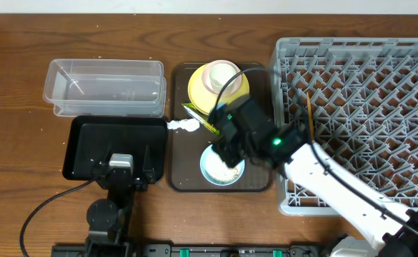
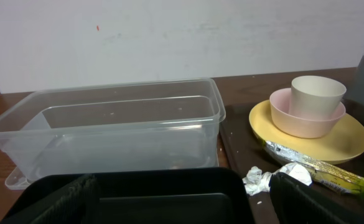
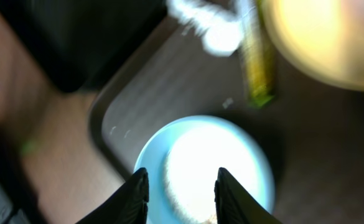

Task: Sort waste into correct bins and load items into the dishwasher rack

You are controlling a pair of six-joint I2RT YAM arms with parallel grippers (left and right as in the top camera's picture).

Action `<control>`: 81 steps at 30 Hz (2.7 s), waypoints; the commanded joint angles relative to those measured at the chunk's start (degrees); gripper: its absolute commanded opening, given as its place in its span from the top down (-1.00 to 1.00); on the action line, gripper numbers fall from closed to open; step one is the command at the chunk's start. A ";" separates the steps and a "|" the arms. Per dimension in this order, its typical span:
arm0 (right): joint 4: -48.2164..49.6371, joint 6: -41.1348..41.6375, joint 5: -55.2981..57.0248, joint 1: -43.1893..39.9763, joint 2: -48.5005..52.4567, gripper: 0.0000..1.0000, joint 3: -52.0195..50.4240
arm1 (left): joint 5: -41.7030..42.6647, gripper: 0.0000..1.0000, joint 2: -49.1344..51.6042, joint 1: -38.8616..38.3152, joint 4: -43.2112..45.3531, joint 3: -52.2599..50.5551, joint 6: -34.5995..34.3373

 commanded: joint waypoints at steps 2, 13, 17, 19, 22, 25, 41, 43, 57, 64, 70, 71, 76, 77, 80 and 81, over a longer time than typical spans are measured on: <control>-3.80 -0.17 -0.02 5.88 -0.63 0.36 0.83 | -1.55 -0.80 0.07 -0.22 -2.10 -1.11 0.35; -4.15 1.92 14.97 14.32 -0.59 0.31 0.83 | -1.55 -0.80 0.07 -0.22 -2.10 -1.11 0.35; -0.44 4.37 20.48 11.74 -0.59 0.00 1.03 | -1.55 -0.80 0.07 -0.22 -2.10 -1.11 0.35; -0.59 4.28 18.71 9.40 -0.59 -0.04 2.71 | -1.55 -0.79 0.07 -0.22 -2.10 -1.11 0.35; -5.99 2.73 12.50 3.54 -0.42 0.05 10.21 | -1.55 -0.79 0.07 -0.22 -2.10 -1.11 0.35; -12.13 0.55 9.40 -2.45 0.61 0.11 20.00 | -1.55 -0.80 0.07 -0.22 -2.10 -1.11 0.35; -10.19 -8.00 6.51 -11.08 21.49 0.17 43.23 | -1.55 -0.79 0.07 -0.22 -2.10 -1.11 0.35; -9.53 -10.60 6.54 -10.78 24.57 0.17 43.23 | -1.55 -0.79 0.07 -0.22 -2.10 -1.11 0.35; -7.85 -12.85 10.23 -9.22 35.47 0.53 43.17 | -1.55 -0.79 0.07 -0.22 -2.10 -1.11 0.35; -10.03 -12.85 10.25 -9.22 36.33 0.62 42.75 | -1.55 -0.79 0.07 -0.22 -2.10 -1.11 0.35; -9.86 -12.87 13.66 -9.25 36.35 0.60 42.64 | -1.55 -0.80 0.07 -0.22 -2.10 -1.11 0.35; -9.57 -12.87 14.53 -9.29 36.35 0.61 42.53 | -1.55 -0.79 0.07 -0.22 -2.10 -1.11 0.35; -8.46 -12.87 15.15 -9.29 36.39 0.61 42.45 | -1.55 -0.79 0.07 -0.22 -2.10 -1.11 0.35; -8.09 -12.85 15.15 -9.29 36.39 0.61 42.45 | -1.55 -0.79 0.07 -0.22 -2.10 -1.11 0.35; -7.30 -12.85 15.10 -9.29 36.39 0.61 42.42 | -1.55 -0.80 0.07 -0.22 -2.10 -1.11 0.35; -7.28 -12.85 14.97 -9.29 36.39 0.61 42.42 | -1.55 -0.79 0.07 -0.22 -2.10 -1.11 0.35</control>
